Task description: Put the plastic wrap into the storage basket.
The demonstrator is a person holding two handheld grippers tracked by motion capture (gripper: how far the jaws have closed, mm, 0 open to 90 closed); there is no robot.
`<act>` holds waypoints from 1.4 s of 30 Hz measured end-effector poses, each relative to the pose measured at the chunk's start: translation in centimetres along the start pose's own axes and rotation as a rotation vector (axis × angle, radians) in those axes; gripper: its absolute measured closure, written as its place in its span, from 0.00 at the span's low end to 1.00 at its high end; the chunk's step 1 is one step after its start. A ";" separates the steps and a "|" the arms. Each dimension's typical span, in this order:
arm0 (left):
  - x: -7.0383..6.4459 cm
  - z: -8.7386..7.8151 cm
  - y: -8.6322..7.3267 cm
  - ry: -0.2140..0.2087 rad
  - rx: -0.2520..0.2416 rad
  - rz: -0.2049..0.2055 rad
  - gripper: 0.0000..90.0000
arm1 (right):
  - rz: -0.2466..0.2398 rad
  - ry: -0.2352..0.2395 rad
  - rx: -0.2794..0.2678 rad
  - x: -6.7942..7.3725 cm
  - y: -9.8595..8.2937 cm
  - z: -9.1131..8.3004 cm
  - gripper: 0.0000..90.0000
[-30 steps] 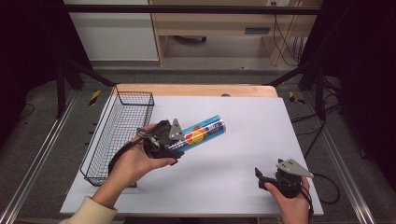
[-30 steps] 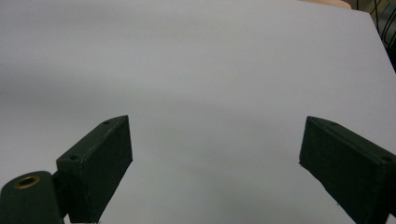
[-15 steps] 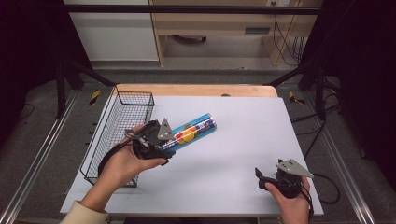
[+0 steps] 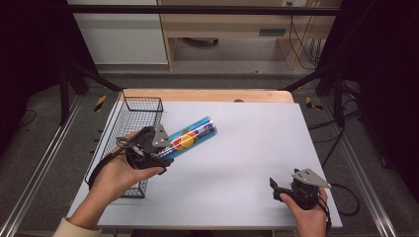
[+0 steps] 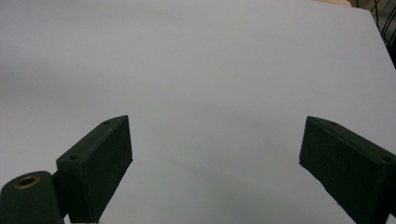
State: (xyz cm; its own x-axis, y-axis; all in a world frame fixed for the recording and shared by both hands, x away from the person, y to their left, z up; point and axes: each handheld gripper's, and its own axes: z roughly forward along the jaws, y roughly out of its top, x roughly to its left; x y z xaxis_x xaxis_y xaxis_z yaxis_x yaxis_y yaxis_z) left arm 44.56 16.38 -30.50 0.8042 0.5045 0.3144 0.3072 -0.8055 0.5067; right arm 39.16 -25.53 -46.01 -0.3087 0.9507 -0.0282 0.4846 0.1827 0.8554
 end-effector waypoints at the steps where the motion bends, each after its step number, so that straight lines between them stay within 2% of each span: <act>1: 0.1 -0.1 -0.1 0.004 -0.002 -0.010 0.36 | 0.000 0.001 -0.001 0.0 0.0 0.0 0.11; 11: 1.2 -0.2 -0.6 0.019 -0.003 -0.029 0.36 | -0.007 -0.006 -0.017 0.4 0.1 -0.1 0.11; 19: 1.6 -0.5 -0.8 0.032 -0.021 -0.048 0.36 | -0.052 -0.007 -0.023 1.1 0.2 0.1 0.11; 24: 1.7 -1.3 -1.3 0.060 0.007 -0.069 0.36 | -0.067 0.009 -0.022 1.5 0.3 0.0 0.11; 30: 1.6 -1.7 -1.6 0.082 0.030 -0.072 0.36 | -0.074 0.001 -0.038 1.6 0.6 -0.5 0.11; 37: 1.9 -2.1 -2.9 0.116 0.048 -0.116 0.36 | -0.057 -0.008 -0.029 1.2 0.5 -0.4 0.11; 39: 2.4 -2.5 -3.4 0.127 0.051 -0.140 0.36 | -0.055 -0.007 -0.029 1.1 0.5 -0.4 0.11; 42: 2.7 -2.7 -3.6 0.137 0.057 -0.150 0.36 | -0.053 -0.005 -0.025 1.1 0.5 -0.2 0.11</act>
State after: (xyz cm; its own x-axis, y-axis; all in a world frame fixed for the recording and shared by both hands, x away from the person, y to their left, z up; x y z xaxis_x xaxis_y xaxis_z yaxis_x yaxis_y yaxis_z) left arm 44.30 21.50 -29.31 0.6719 0.6545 0.3466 0.4497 -0.7324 0.5113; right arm 38.90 -24.43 -45.47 -0.3296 0.9410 -0.0764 0.4467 0.2267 0.8655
